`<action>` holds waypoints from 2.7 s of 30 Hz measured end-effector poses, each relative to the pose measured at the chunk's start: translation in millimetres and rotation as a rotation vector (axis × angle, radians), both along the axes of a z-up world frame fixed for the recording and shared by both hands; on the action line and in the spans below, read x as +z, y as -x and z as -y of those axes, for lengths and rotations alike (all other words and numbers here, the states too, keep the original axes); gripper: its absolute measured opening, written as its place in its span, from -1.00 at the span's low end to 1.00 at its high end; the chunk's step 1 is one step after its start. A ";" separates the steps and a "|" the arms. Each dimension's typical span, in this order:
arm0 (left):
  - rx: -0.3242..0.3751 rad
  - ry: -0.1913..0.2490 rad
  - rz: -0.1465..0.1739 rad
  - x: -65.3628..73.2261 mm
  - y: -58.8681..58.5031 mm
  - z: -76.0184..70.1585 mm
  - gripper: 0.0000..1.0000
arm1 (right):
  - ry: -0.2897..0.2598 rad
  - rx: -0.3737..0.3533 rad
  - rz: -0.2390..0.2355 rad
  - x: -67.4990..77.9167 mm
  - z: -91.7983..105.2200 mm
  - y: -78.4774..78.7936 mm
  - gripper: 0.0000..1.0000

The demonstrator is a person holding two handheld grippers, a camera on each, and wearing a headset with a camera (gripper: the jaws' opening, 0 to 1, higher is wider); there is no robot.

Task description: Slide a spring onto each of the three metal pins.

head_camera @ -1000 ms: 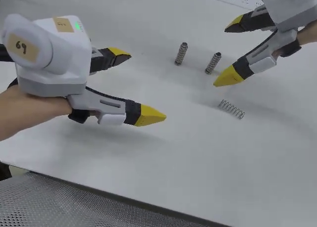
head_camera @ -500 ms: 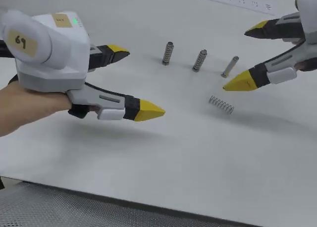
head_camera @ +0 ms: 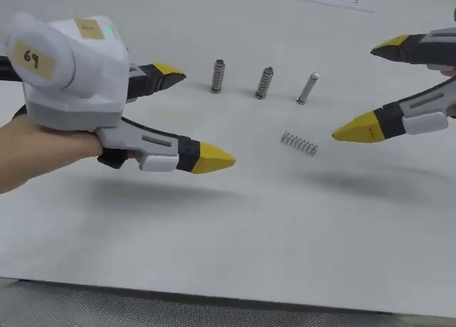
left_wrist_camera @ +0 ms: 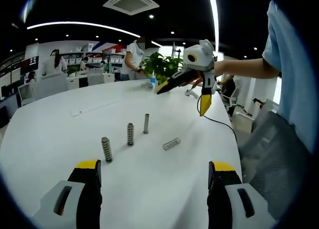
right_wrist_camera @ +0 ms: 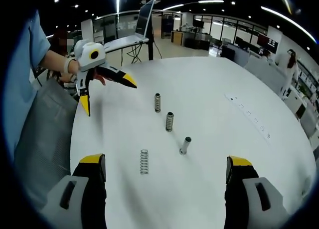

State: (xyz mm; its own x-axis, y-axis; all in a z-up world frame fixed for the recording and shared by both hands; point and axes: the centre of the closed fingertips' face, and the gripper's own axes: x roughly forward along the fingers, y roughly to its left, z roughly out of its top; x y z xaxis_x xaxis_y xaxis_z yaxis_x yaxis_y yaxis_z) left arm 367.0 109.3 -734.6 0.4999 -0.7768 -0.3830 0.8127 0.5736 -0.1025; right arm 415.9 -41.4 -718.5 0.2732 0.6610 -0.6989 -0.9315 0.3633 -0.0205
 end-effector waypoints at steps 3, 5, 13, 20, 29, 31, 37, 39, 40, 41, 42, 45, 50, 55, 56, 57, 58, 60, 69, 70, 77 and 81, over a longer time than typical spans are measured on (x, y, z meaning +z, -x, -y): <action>-0.024 -0.012 -0.001 -1.4 -1.1 4.5 0.70 | -0.024 -0.038 -0.002 1.8 7.9 5.6 0.99; -0.045 -0.019 -0.002 -2.5 -1.4 8.7 0.70 | -0.032 -0.059 -0.005 1.3 15.3 10.1 0.99; -0.129 -0.028 -0.014 -7.4 -2.8 28.5 0.57 | -0.063 -0.166 -0.014 0.3 44.3 23.9 0.99; -0.200 -0.044 -0.017 -14.8 -7.0 48.4 0.51 | -0.093 -0.235 -0.010 5.7 62.2 34.9 0.99; -0.268 -0.065 -0.011 -25.0 -11.6 67.3 0.41 | -0.109 -0.287 -0.004 9.9 75.9 48.2 0.96; -0.279 -0.066 -0.013 -27.3 -12.2 70.5 0.39 | -0.112 -0.295 -0.007 9.8 77.1 50.8 0.95; -0.328 -0.081 -0.014 -35.7 -12.4 83.3 0.29 | -0.121 -0.316 -0.023 5.8 84.2 56.6 0.96; -0.338 -0.087 -0.009 -37.8 -13.2 87.6 0.26 | -0.125 -0.324 -0.025 5.5 85.2 59.5 0.97; -0.339 -0.086 -0.011 -38.4 -13.8 89.1 0.24 | -0.128 -0.326 -0.027 5.5 85.3 60.6 0.97; -0.342 -0.085 -0.009 -39.5 -14.6 91.2 0.20 | -0.128 -0.330 -0.030 5.1 85.8 62.3 0.96; -0.347 -0.080 -0.013 -40.8 -14.6 92.6 0.18 | -0.128 -0.332 -0.030 4.7 86.2 63.5 0.97; -0.359 -0.091 -0.018 -47.3 -16.8 96.3 0.02 | -0.133 -0.346 -0.037 3.2 88.3 68.4 0.95; -0.356 -0.111 -0.019 -57.6 -24.8 99.5 -0.20 | -0.138 -0.360 -0.049 0.7 90.4 75.0 0.94; -0.364 -0.122 -0.018 -64.1 -28.6 105.2 -0.34 | -0.147 -0.372 -0.053 1.2 92.8 79.1 0.92; -0.368 -0.126 -0.016 -66.0 -29.7 106.3 -0.38 | -0.148 -0.375 -0.055 0.5 94.3 79.5 0.92; -0.372 -0.128 -0.013 -66.5 -30.2 107.3 -0.41 | -0.147 -0.376 -0.057 -0.1 95.5 80.4 0.92; -0.375 -0.129 -0.010 -67.1 -30.8 108.3 -0.44 | -0.147 -0.378 -0.059 -0.7 96.6 81.2 0.92; -0.383 -0.138 -0.007 -67.5 -31.5 110.9 -0.46 | -0.149 -0.383 -0.061 -1.3 99.3 82.2 0.92; -0.421 -0.151 0.019 -64.1 -33.6 119.7 -0.74 | -0.153 -0.396 -0.069 -4.5 109.3 80.9 0.88; -0.425 -0.152 0.020 -64.2 -33.8 120.0 -0.78 | -0.152 -0.395 -0.069 -4.7 109.8 80.8 0.88; -0.446 -0.168 0.020 -66.4 -32.3 120.2 -0.87 | -0.153 -0.396 -0.067 -3.8 110.2 80.7 0.87; -0.451 -0.176 0.018 -67.8 -31.4 118.8 -0.90 | -0.150 -0.395 -0.067 -3.9 108.1 81.4 0.86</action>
